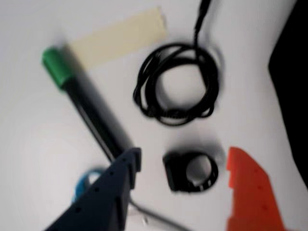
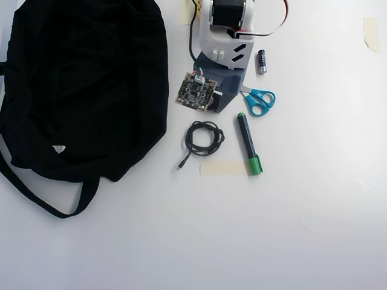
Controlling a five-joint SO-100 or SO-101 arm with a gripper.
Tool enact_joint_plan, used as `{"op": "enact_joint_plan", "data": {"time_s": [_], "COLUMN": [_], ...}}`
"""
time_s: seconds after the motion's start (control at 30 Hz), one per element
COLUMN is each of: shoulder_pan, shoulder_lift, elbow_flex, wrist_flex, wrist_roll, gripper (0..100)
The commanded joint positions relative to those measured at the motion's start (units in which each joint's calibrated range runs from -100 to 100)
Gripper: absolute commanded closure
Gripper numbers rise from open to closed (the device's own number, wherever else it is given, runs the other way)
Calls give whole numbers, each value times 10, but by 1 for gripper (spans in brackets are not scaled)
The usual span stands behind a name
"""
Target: Put the cable into the black bag
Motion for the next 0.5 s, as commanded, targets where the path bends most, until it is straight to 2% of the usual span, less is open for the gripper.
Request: {"op": "enact_joint_plan", "data": {"time_s": [0.0, 0.2, 0.47], "shoulder_pan": [8, 15, 17], "shoulder_lift": [4, 54, 92], "elbow_flex": [3, -8, -8], "wrist_flex": [-16, -20, -57], "wrist_roll": [-26, -44, -54], "gripper": [74, 62, 62]}}
